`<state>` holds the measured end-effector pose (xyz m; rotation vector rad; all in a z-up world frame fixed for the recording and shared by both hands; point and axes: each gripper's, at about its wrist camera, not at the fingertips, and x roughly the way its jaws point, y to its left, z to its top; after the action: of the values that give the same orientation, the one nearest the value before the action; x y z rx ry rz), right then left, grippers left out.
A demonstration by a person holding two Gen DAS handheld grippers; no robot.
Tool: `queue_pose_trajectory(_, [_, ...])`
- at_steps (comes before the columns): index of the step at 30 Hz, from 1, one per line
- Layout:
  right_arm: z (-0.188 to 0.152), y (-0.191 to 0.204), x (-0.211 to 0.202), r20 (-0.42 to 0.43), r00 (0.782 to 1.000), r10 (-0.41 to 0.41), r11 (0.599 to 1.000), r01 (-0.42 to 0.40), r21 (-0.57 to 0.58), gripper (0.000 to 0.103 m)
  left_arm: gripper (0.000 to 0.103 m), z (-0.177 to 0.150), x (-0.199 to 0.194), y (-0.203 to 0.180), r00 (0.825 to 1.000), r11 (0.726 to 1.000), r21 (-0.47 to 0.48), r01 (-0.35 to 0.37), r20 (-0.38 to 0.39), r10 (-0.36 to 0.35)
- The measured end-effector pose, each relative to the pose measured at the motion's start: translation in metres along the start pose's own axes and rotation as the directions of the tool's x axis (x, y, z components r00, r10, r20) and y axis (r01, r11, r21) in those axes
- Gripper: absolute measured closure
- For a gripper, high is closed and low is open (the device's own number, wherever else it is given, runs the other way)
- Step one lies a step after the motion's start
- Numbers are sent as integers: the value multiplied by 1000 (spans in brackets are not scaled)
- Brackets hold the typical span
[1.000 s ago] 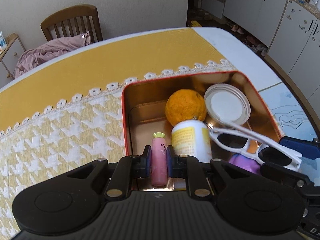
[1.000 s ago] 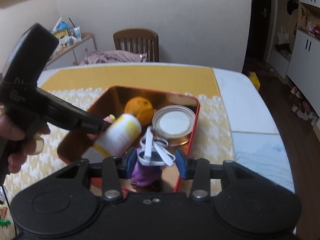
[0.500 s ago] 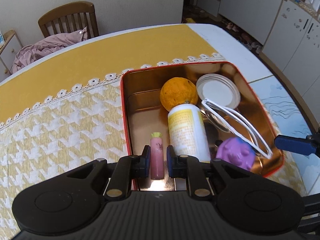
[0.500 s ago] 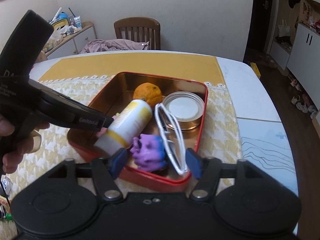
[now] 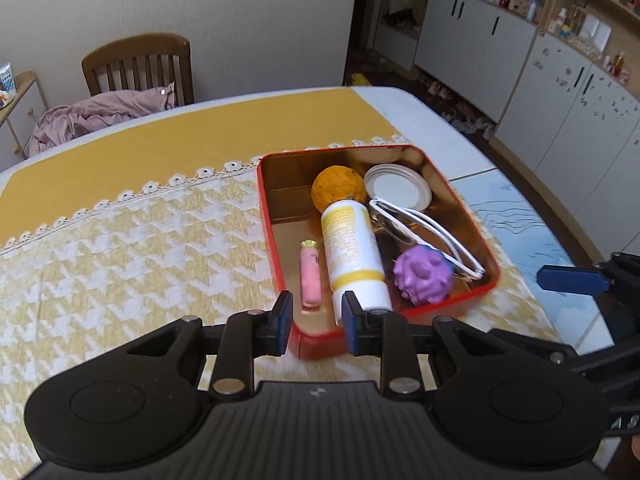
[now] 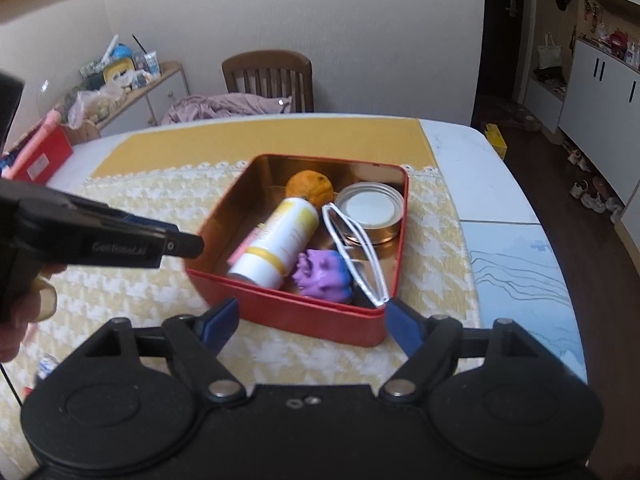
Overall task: Organize rigid objects
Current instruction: 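Move the left tool to the pink note pad while the right tool approaches the purple eraser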
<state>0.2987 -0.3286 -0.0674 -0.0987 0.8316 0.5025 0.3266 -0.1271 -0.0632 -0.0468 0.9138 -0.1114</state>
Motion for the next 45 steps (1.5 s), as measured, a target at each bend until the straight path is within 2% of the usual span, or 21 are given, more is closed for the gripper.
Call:
queue_pose_trajectory(4, [-4,12,-20,31,999,19,999,-20,26,17,69,-14,-29,6,999,1000,-7,18,34,-18])
queue_pose_trajectory(6, [-6,20,-29,46,998,37,998,-39,40,14,47,-22,-44,11,998,1000,-20,21,55,-20])
queue_pose_trajectory(8, [-9,30,-37,64,997,50,998,-53,40,13,39,-31,-61,18,996,999,-33,16,89,-13])
queue_pose_trajectory(13, [-19,59,-51,91,994,53,998,-55,10,11,37,-51,-89,32,992,999,-25,-23,122,26])
queue_pose_trajectory(15, [-23,71,-54,95,994,57,998,-58,6,11,30,-60,-99,39,989,998,-26,-51,139,54])
queue_pose_trajectory(20, [-33,99,-57,92,993,76,997,-75,-10,10,29,-81,-122,61,983,997,-38,-62,169,68])
queue_pose_trajectory(29, [-61,161,-49,48,990,135,984,-129,-120,10,28,-122,-146,106,973,991,-52,-122,192,129])
queue_pose_trajectory(40, [-103,225,-26,-55,984,168,947,-176,-268,18,28,-179,-148,177,976,974,-168,-154,125,176])
queue_pose_trajectory(45, [-119,254,-17,-109,975,192,917,-218,-335,24,28,-197,-135,196,977,968,-177,-175,88,193])
